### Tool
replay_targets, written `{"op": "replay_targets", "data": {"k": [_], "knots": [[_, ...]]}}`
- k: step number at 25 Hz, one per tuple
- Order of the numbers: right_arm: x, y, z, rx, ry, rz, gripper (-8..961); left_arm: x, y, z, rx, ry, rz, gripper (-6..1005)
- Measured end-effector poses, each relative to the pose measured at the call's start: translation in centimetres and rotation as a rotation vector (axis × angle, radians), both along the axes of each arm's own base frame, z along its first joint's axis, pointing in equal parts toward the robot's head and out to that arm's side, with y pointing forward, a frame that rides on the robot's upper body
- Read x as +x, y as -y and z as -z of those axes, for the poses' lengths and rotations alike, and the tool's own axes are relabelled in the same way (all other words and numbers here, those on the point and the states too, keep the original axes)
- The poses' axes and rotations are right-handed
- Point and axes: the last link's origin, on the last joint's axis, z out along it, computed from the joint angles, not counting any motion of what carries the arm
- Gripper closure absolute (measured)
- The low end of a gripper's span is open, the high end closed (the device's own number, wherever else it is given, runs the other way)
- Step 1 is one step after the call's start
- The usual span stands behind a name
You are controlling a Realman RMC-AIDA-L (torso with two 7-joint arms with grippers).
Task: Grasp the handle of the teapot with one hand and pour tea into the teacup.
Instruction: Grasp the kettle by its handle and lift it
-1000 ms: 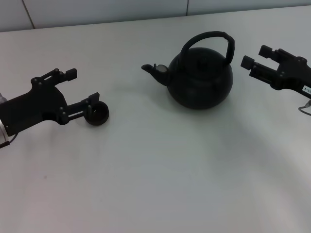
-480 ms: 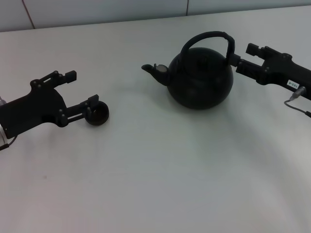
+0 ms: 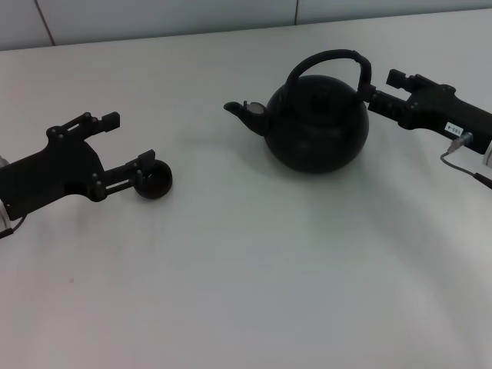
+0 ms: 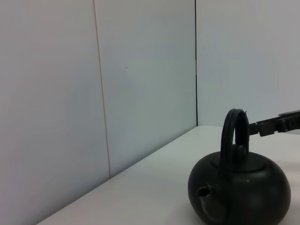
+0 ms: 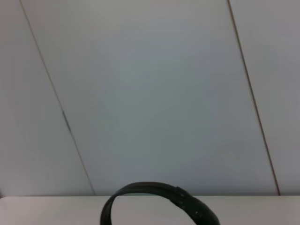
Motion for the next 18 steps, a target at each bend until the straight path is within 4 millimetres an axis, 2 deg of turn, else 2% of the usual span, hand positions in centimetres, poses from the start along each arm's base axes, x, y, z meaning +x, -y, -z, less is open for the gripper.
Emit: {"op": "replay_targets", "data": {"k": [18], "knots": [[-0.5,-1.7,0.7,0.0,0.014,0.034,219,0.0,0.1,-0.1,0.005,-0.001,0.004,191]]}}
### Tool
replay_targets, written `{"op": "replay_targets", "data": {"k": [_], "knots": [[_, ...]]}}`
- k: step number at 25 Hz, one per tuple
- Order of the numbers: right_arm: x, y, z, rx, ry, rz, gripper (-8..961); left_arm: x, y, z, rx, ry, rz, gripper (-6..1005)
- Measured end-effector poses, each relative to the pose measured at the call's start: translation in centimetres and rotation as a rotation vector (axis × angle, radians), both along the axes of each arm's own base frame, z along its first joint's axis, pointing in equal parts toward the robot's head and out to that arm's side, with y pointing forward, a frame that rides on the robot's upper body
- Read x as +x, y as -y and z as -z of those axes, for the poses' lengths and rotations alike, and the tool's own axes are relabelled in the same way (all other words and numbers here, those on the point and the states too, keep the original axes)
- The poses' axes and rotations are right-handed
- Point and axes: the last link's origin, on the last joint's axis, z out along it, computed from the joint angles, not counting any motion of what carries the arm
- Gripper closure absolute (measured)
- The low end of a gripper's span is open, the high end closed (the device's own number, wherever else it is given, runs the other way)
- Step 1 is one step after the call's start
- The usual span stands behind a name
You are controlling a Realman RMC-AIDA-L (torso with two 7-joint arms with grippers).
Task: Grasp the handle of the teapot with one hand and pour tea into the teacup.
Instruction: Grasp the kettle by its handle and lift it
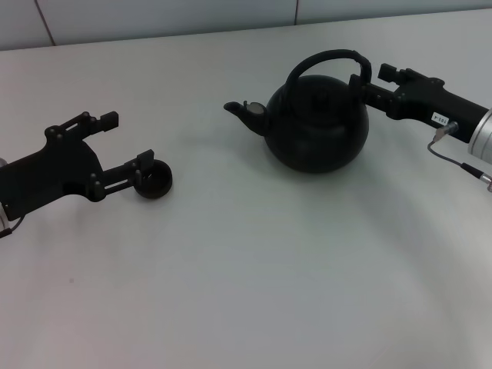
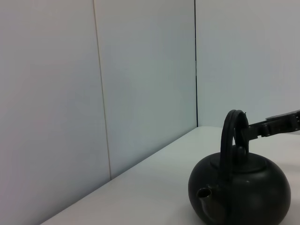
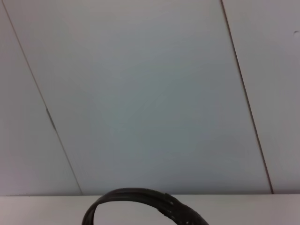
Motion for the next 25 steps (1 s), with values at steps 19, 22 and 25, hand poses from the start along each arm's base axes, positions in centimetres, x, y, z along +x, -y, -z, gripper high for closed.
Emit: {"op": "replay_targets", "data": {"k": [19,22,25], "knots": [[0.06,-0.44,0.2,0.002,0.008,0.021,269,0.16,-0.12,0.03,-0.001,-0.001,0.005,191],[-0.02,-0.58,0.35,-0.001,0.007,0.024,277,0.16,-0.12,0.04,-0.001,-0.001,0.005,191],[-0.17,-0.88,0.63,-0.007,0.013,0.028,285,0.16,-0.12,0.04,-0.001,-0.001,0.005,191]]}}
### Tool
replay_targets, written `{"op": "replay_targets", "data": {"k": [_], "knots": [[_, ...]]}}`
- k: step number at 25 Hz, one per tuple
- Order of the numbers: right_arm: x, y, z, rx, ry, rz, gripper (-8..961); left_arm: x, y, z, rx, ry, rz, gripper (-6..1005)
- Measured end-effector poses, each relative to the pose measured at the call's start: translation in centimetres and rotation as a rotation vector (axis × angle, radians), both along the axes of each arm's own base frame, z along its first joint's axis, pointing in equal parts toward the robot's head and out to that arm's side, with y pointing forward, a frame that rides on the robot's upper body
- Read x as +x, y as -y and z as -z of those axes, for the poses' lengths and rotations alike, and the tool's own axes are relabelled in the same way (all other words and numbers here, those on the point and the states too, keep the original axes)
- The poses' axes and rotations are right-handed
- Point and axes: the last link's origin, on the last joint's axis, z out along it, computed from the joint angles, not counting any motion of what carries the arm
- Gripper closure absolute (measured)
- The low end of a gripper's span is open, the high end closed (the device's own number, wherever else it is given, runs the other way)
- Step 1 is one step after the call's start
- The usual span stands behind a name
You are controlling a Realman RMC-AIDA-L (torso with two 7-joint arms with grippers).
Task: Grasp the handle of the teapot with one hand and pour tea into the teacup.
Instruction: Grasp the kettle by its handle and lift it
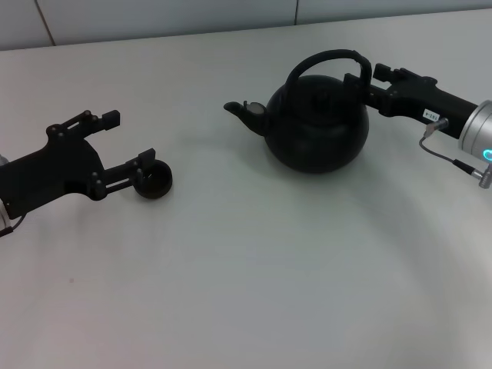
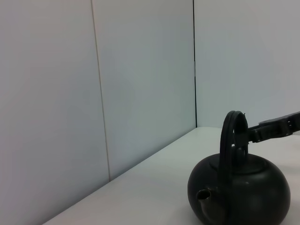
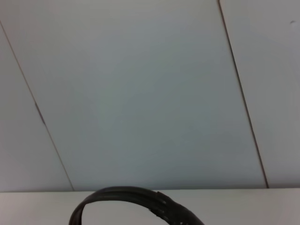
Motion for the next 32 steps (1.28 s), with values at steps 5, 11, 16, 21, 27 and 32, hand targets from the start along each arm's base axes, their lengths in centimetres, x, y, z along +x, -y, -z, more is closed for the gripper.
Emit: {"op": "replay_targets", "data": {"k": [5,11,16,21,27,32], "knots": [[-0.02,-0.17,0.04,0.0,0.006,0.004,298,-0.01,0.0,0.0,0.0,0.0,0.0,191],[-0.04,-0.21,0.01,0.002,0.005,0.005,313,-0.05,-0.02,0.06,0.0,-0.002,-0.003,191],[-0.09,-0.32,0.04,0.003,0.002,0.007,327,-0.04,-0.05,0.1,0.0,-0.004,-0.002,191],[0.0,-0.52,0.16,0.003,0.015,0.019,340,0.02,-0.12,0.06,0.003,-0.007,0.001,191],[-0.16,-0.56,0.51,-0.008,0.013,0.018,355,0.04,-0.16,0.02,0.004,-0.006,0.001,191],[-0.23,-0.53,0.73,-0.016,0.02,0.01,368,0.06,-0.19,-0.01,0.005,-0.006,0.001,191]]}}
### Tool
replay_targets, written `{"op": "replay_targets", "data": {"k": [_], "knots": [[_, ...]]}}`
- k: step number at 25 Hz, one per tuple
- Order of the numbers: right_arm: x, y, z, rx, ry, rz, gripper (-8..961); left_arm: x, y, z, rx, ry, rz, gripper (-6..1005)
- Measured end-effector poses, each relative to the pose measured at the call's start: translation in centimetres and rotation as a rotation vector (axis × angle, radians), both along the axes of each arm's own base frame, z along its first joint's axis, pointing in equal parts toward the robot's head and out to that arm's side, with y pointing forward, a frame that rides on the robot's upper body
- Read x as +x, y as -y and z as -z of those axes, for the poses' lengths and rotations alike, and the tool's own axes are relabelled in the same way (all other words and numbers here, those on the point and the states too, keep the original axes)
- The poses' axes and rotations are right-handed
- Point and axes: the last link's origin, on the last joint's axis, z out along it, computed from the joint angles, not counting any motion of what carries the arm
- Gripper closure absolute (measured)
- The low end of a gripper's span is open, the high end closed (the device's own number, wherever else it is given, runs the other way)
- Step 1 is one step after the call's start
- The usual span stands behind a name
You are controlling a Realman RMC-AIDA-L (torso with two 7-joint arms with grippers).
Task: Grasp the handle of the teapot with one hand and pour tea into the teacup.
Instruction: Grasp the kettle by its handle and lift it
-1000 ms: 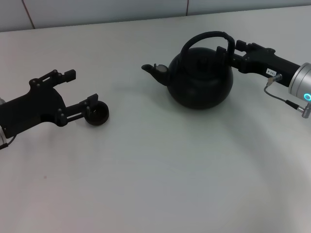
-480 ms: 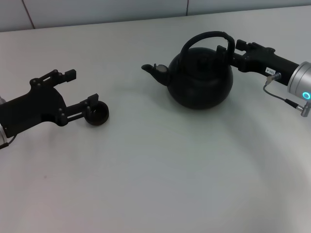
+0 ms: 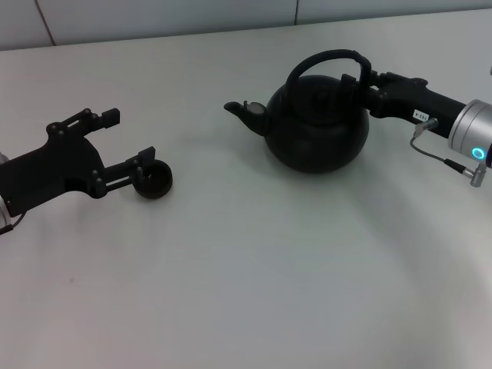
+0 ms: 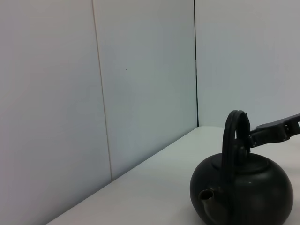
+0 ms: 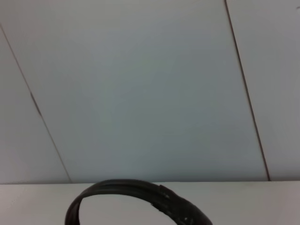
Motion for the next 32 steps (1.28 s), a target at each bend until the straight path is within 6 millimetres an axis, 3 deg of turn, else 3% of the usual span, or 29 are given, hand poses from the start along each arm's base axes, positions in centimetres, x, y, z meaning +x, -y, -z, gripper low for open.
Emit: {"op": "replay_targets", "data": {"k": [7,32], "knots": [[0.05,0.04,0.02,0.004,0.005,-0.004,560,0.0,-0.02,-0.02,0.001,0.0,0.0,191],[-0.12,-0.06,0.18,0.013,0.036,-0.027,748,0.08,-0.12,-0.04,0.003,-0.002,0.003,191]]}}
